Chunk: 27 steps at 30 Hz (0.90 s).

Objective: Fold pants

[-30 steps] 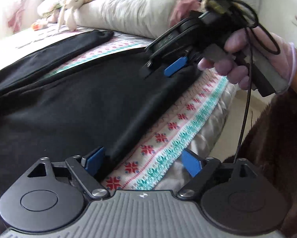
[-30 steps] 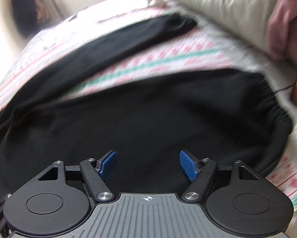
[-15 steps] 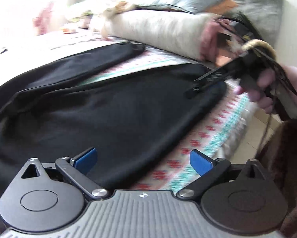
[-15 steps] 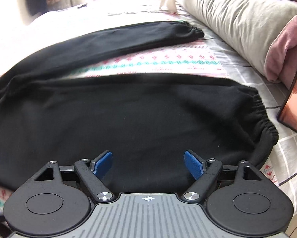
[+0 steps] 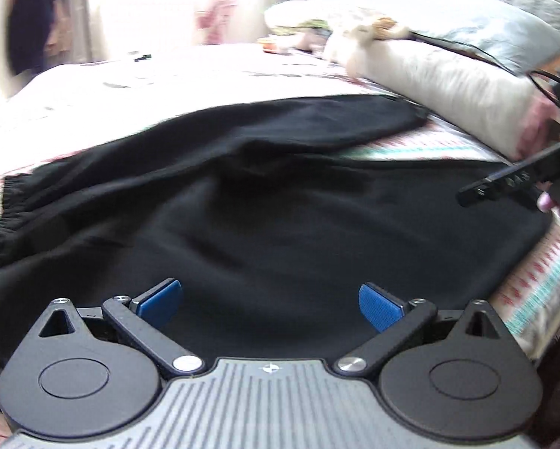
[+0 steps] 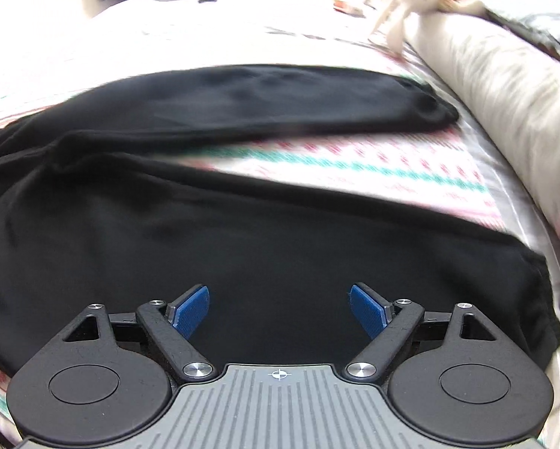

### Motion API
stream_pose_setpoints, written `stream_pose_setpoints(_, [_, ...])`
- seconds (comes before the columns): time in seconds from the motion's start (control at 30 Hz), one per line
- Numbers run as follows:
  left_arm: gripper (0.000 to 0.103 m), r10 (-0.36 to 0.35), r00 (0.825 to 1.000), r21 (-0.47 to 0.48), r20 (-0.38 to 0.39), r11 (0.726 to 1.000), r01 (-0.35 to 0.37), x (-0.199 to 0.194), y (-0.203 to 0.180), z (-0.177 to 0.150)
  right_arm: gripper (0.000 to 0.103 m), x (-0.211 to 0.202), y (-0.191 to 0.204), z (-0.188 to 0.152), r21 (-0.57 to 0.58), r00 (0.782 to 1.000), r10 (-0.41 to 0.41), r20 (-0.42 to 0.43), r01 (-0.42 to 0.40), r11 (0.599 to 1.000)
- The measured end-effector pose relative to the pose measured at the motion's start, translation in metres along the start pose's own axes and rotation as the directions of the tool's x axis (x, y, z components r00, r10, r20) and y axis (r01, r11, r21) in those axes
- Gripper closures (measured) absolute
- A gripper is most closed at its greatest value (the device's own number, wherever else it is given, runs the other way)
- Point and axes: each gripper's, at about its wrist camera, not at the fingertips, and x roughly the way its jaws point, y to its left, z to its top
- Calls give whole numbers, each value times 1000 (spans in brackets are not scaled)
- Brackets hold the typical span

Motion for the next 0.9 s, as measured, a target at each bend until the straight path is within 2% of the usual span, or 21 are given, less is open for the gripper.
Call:
stream_pose_setpoints(0.1, [0,87,996,-40,-11,995,-87,-1,27,19,15,0,22,20,-39,999,28,27,-27,999])
stream_pose_setpoints(0.2, [0,166,985,-129,-50,977,-171,4,59,39,15,6,41,42,-72,998,45,49,-42,997])
stream_pose_setpoints(0.33, [0,217,967,-314,-136,916,-250,19,100,65,15,22,62,70,-71,996,70,52,-66,995])
stream_pose_setpoints(0.43, [0,214,967,-415,-140,874,-253,28,118,73,15,38,74,84,-54,997,68,37,-66,996])
stream_pose_setpoints(0.5, [0,236,962,-432,-134,860,-271,34,124,75,15,51,81,91,-32,997,70,14,-69,997])
stream_pose_setpoints(0.57, [0,270,950,-418,-157,853,-312,43,127,80,15,60,87,97,0,996,90,10,-90,996])
stream_pose_setpoints(0.67, [0,308,936,-398,-168,848,-350,55,145,96,14,69,97,111,3,983,183,36,-183,983])
stream_pose_setpoints(0.73, [0,341,926,-399,-161,836,-377,59,164,105,15,78,110,127,-45,979,204,30,-202,978])
stream_pose_setpoints(0.83, [0,395,902,-420,-176,798,-432,64,203,108,15,96,142,157,-166,977,213,22,-206,964])
stream_pose_setpoints(0.9, [0,406,894,-442,-190,778,-447,66,228,106,16,108,162,180,-218,969,244,31,-231,948])
